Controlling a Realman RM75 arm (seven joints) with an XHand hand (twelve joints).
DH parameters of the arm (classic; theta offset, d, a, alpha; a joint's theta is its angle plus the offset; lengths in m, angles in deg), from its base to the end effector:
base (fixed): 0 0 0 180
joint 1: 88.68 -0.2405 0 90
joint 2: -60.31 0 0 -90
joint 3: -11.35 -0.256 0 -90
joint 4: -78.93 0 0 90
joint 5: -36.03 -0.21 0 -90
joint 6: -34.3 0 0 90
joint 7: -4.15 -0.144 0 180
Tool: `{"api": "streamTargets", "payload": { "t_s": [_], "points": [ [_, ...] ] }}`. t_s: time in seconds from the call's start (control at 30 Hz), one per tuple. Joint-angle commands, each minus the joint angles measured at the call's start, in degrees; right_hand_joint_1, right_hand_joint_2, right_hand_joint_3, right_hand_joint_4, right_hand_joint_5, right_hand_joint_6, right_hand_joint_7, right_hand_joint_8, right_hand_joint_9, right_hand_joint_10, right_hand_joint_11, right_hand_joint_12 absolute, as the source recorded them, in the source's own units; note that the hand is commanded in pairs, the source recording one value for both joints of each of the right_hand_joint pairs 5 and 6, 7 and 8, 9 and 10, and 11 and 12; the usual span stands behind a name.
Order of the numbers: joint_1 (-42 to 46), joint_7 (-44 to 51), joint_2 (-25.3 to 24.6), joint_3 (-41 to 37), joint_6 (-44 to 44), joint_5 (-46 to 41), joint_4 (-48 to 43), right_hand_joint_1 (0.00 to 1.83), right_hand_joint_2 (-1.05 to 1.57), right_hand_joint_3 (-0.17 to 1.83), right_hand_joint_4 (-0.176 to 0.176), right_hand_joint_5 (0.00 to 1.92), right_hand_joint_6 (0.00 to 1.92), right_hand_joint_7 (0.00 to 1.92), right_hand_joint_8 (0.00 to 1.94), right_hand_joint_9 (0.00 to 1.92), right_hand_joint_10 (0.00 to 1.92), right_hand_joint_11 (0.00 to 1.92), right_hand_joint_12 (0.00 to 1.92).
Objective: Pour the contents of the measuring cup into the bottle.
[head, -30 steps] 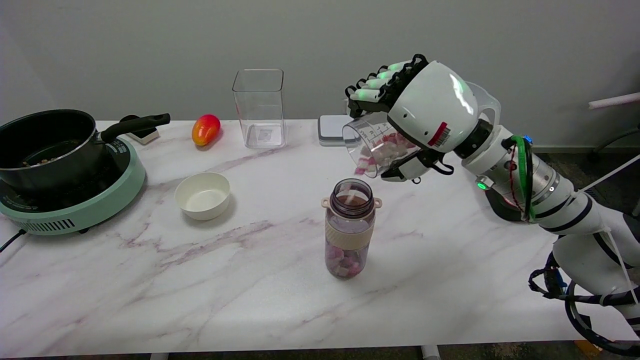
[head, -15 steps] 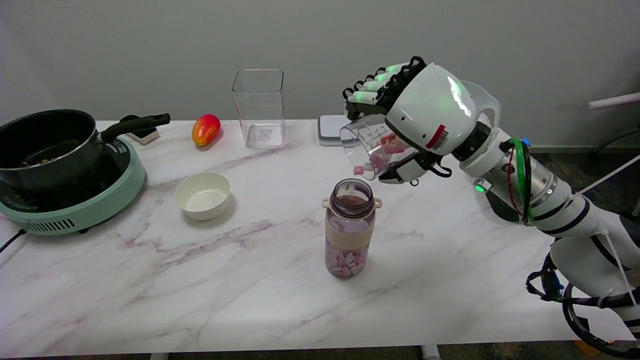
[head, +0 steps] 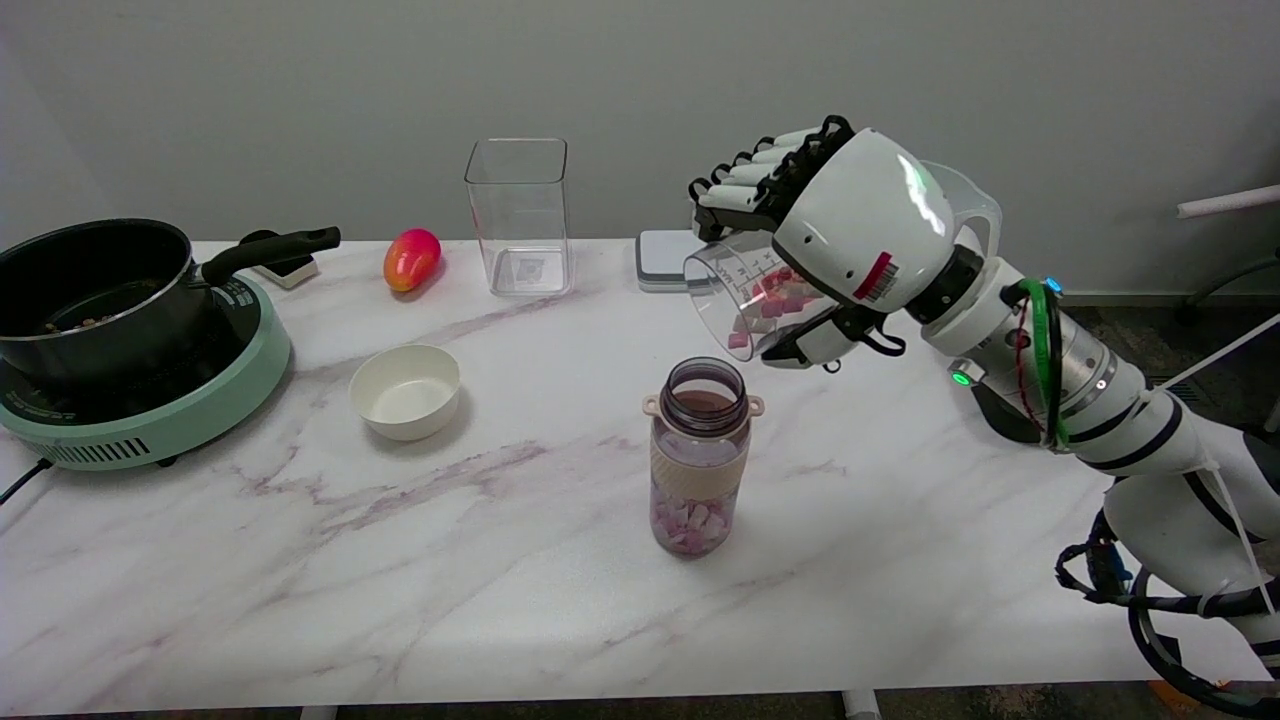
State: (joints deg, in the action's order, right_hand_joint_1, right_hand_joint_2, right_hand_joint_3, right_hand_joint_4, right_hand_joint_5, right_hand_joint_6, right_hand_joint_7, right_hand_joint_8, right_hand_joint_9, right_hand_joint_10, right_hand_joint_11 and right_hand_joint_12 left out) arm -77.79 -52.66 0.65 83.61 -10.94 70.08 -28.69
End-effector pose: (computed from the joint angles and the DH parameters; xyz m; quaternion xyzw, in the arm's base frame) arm -0.1068 -0.2602 0.3057 0.8415 0.2931 0.1020 0.4422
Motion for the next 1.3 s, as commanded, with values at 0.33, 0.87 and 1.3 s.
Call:
{"api": "streamTargets", "payload": {
  "t_s": [0.33, 0.87, 1.3],
  "points": [
    [-0.25, -0.31, -0.01, -0.16, 0.05, 3.54, 0.0, 1.29, 1.44, 0.29, 0.0, 1.74, 1.74, 1.55, 1.55, 1.44, 1.44, 1.29, 1.29],
    [-0.73, -0.5, 0.15, 0.0, -0.23, 4.82, 0.0, 1.28, 1.45, 0.29, 0.0, 1.75, 1.75, 1.55, 1.55, 1.44, 1.44, 1.29, 1.29],
    [-0.65, -0.11, 0.87, 1.44, 0.25, 8.9, 0.0, 1.25, 1.49, 0.27, 0.0, 1.78, 1.78, 1.56, 1.56, 1.45, 1.45, 1.3, 1.3]
  ]
}}
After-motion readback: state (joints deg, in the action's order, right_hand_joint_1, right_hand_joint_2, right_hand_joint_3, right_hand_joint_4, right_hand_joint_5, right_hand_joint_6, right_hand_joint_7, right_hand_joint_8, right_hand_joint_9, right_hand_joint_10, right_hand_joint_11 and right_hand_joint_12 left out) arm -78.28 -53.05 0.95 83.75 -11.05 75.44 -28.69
